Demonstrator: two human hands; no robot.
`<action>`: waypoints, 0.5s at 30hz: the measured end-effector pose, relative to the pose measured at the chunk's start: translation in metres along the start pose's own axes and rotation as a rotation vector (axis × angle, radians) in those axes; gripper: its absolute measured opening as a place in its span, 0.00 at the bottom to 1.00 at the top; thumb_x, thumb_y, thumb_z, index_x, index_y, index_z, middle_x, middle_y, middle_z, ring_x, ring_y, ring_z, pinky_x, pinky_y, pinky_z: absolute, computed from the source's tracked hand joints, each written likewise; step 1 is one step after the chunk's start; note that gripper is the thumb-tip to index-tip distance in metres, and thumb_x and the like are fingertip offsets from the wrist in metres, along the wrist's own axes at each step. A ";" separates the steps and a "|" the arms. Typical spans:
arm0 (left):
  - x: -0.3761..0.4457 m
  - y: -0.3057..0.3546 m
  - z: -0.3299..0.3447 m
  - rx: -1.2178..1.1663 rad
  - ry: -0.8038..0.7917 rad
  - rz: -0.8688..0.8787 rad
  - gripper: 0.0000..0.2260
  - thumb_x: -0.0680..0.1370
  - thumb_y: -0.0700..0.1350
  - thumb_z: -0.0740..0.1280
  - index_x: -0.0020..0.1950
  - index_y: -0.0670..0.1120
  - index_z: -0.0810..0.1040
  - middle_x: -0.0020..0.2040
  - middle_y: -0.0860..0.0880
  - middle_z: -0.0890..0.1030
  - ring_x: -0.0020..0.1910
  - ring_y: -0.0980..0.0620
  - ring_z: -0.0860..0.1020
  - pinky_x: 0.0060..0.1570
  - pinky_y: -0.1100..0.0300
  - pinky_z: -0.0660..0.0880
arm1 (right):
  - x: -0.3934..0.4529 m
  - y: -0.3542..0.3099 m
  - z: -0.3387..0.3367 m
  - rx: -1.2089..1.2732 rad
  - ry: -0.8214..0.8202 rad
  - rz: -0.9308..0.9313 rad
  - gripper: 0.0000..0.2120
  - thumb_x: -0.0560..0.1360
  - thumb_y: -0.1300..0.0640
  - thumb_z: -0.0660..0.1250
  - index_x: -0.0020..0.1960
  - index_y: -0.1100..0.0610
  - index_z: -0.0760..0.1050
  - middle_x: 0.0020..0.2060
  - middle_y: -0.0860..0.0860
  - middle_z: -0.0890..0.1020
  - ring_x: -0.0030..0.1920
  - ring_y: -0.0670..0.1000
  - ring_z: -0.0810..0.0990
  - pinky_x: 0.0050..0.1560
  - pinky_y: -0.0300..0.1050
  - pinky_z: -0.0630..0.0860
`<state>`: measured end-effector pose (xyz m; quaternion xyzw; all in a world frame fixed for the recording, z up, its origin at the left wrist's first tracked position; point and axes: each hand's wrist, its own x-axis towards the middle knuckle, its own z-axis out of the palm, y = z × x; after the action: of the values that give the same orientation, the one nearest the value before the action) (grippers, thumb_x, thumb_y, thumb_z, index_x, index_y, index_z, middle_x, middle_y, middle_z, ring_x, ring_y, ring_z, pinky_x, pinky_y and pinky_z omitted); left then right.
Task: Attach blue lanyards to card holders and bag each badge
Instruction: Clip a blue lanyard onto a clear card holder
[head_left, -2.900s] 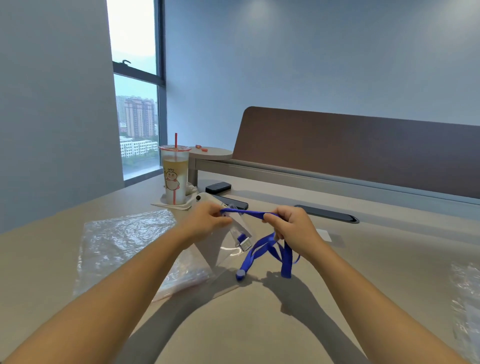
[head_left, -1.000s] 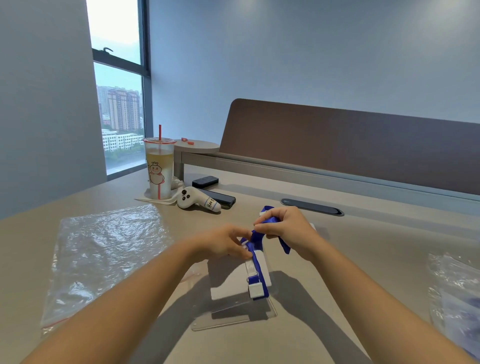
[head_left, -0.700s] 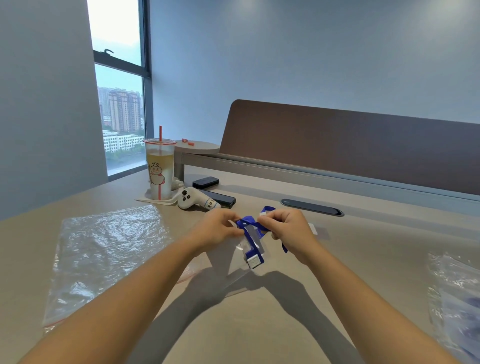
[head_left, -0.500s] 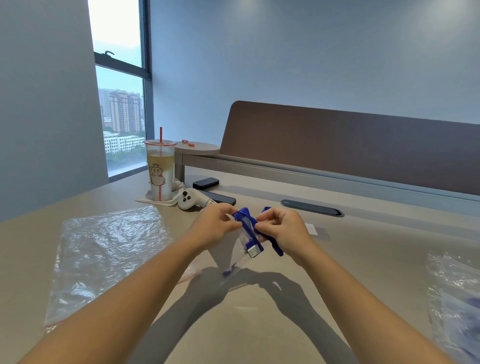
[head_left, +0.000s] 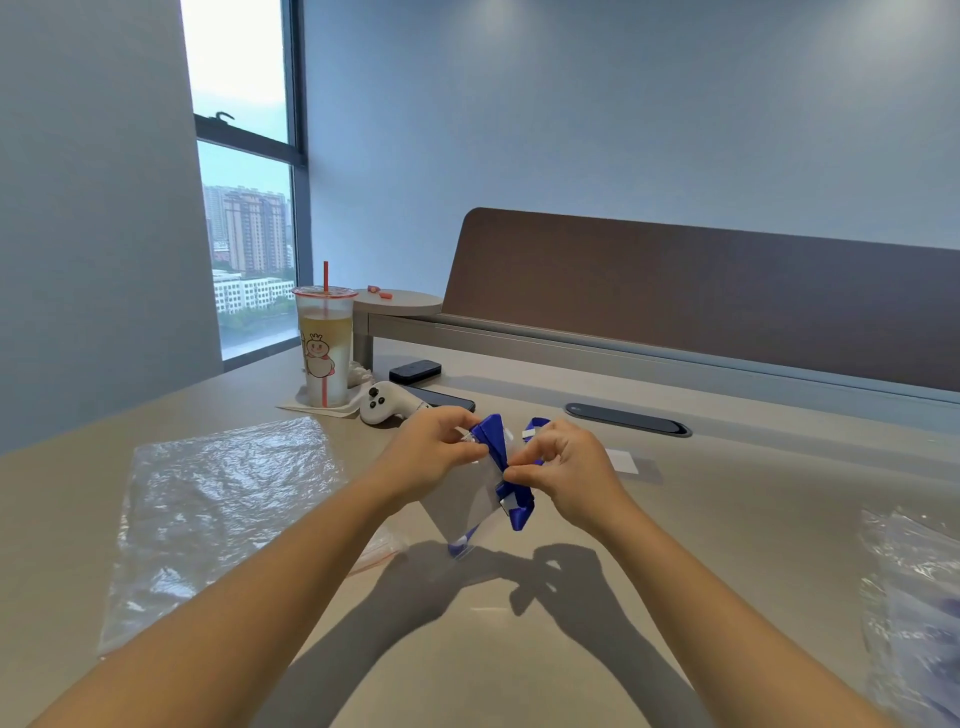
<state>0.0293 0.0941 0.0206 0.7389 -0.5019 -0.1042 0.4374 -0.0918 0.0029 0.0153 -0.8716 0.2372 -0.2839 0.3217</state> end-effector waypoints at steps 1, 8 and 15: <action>0.000 0.001 -0.001 -0.020 -0.001 0.008 0.09 0.77 0.43 0.62 0.56 0.44 0.75 0.51 0.46 0.79 0.45 0.51 0.75 0.49 0.56 0.74 | 0.000 0.001 0.000 0.009 0.013 0.003 0.06 0.70 0.62 0.69 0.35 0.55 0.77 0.37 0.44 0.71 0.40 0.44 0.70 0.43 0.35 0.69; 0.001 0.001 -0.003 -0.110 -0.021 0.049 0.05 0.77 0.42 0.63 0.44 0.52 0.73 0.38 0.56 0.77 0.37 0.59 0.75 0.38 0.66 0.72 | 0.002 0.006 -0.003 0.307 -0.230 0.184 0.18 0.73 0.63 0.65 0.62 0.59 0.67 0.50 0.57 0.77 0.46 0.50 0.78 0.48 0.41 0.76; 0.000 -0.001 0.002 -0.010 0.004 0.054 0.09 0.77 0.43 0.63 0.56 0.46 0.75 0.47 0.51 0.76 0.45 0.52 0.74 0.42 0.63 0.72 | -0.001 0.002 -0.003 0.266 -0.362 0.201 0.08 0.75 0.64 0.62 0.53 0.62 0.73 0.47 0.57 0.78 0.38 0.46 0.78 0.42 0.38 0.77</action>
<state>0.0280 0.0933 0.0185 0.7231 -0.5201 -0.0933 0.4448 -0.0947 0.0010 0.0153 -0.8302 0.2217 -0.1186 0.4976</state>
